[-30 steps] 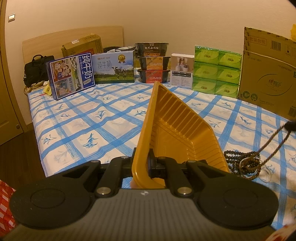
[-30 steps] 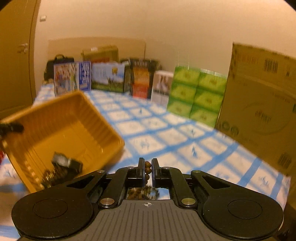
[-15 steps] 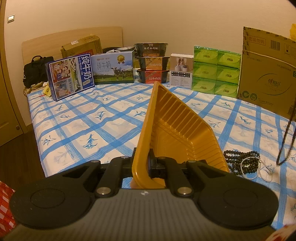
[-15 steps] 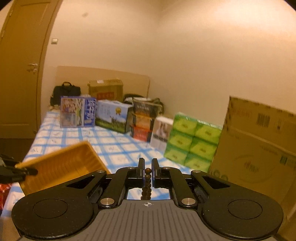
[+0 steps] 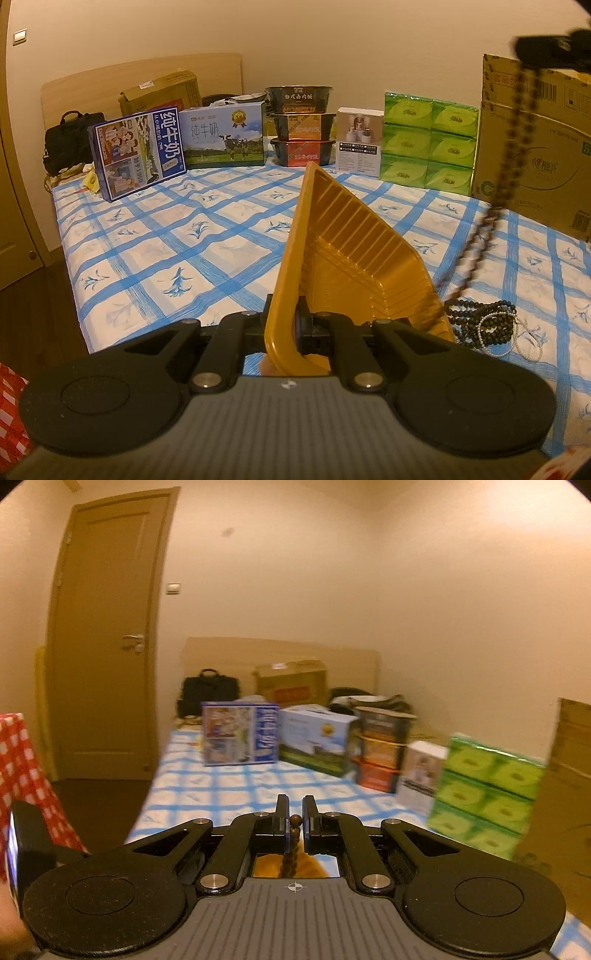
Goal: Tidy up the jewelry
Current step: 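Lift the bead necklace high and lower it into the tray, opening, then withdraw the open right tool back to the remaining necklaces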
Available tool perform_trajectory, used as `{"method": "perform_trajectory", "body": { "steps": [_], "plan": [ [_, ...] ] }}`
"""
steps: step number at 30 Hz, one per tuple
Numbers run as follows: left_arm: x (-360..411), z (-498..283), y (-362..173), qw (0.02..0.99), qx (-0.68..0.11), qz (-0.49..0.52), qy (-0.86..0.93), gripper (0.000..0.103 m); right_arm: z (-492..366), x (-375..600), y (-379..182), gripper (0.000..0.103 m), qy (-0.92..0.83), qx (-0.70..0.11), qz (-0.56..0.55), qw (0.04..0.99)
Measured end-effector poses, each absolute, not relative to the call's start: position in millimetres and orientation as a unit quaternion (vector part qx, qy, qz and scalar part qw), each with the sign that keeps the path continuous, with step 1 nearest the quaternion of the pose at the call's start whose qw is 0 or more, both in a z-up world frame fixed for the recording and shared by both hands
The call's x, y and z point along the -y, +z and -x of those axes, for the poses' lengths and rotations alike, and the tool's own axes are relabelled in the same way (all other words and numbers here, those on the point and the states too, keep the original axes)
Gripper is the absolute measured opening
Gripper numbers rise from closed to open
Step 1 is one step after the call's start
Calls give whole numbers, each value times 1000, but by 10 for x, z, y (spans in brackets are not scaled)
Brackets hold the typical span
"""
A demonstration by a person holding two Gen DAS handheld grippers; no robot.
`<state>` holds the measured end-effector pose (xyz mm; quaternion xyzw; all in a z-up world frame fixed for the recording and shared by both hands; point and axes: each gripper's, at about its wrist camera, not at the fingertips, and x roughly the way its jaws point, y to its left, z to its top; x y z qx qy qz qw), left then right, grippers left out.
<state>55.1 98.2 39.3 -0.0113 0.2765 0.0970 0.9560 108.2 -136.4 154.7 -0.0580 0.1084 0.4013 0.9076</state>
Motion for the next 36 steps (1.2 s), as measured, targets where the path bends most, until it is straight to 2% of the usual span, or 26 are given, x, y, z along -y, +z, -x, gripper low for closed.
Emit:
{"method": "perform_trajectory", "body": {
  "steps": [11, 25, 36],
  "plan": [
    [-992, -553, 390, 956, -276, 14, 96, 7, -1444, 784, 1097, 7, 422, -159, 107, 886],
    [-1024, -554, 369, 956, -277, 17, 96, 7, -1969, 688, 545, 7, 417, -259, 112, 864],
    [-1036, -553, 360, 956, -278, 17, 96, 7, -2006, 1028, 634, 10, 393, -252, 61, 882]
  ]
}}
